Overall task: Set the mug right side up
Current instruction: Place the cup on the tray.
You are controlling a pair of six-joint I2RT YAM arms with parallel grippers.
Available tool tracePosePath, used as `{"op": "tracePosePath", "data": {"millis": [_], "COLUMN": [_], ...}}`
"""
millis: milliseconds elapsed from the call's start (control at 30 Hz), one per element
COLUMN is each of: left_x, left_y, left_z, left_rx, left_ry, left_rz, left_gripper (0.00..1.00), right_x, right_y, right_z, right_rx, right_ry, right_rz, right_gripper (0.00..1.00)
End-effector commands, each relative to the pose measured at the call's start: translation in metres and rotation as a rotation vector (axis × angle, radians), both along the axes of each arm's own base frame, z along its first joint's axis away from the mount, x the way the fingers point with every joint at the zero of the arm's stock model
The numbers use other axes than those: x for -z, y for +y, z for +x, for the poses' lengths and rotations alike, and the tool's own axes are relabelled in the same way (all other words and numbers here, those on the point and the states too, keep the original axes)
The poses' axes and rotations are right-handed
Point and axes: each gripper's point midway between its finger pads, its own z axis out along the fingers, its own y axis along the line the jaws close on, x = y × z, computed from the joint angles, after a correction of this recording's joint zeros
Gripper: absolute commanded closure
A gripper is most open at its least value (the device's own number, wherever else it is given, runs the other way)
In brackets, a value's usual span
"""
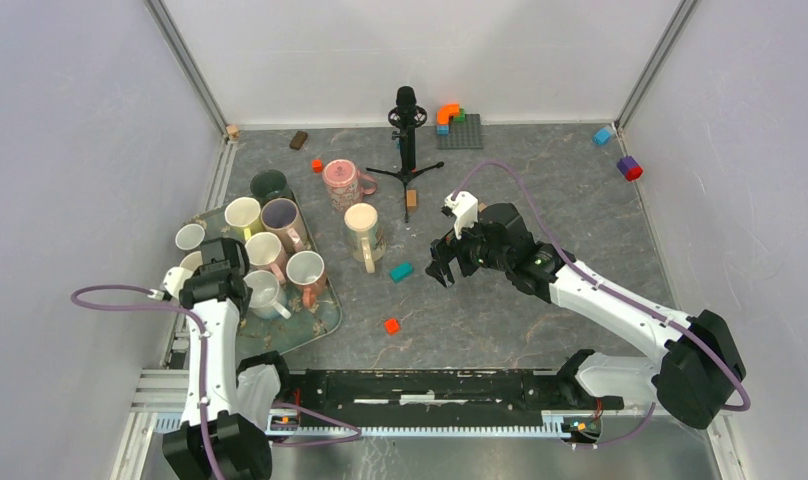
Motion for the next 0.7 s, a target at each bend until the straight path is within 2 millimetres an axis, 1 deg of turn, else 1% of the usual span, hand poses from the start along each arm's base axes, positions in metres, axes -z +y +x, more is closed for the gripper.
{"op": "tracePosePath", "data": {"millis": [0, 133, 367, 667], "left_x": [-0.022, -0.03, -0.048, -0.078], "left_y": [0.008, 0.006, -0.004, -0.012], "left_z": [0.008, 0.012, 0.024, 0.038], "left_rx": [-0.041, -0.026, 0.036, 0.203], "left_ry": [-0.07, -0.092, -0.173, -0.225], "left_rz": [0.037, 0.032, -0.008, 0.001], "left_gripper": [0.45, 0.41, 0.37, 0.28], "right_x": [-0.007, -0.006, -0.005, -0.007], "right_y": [0.007, 0.008, 0.008, 0.007], "right_z": [0.002, 0.001, 0.001, 0.002], "right_rx": [-0.017, -0.022, -0.024, -0.021], "right_ry": [-0.028, -0.025, -0.024, -0.034], "right_rz": [0.029, 0.028, 0.03, 0.027], "right_gripper": [0.02, 0.02, 0.02, 0.02]}}
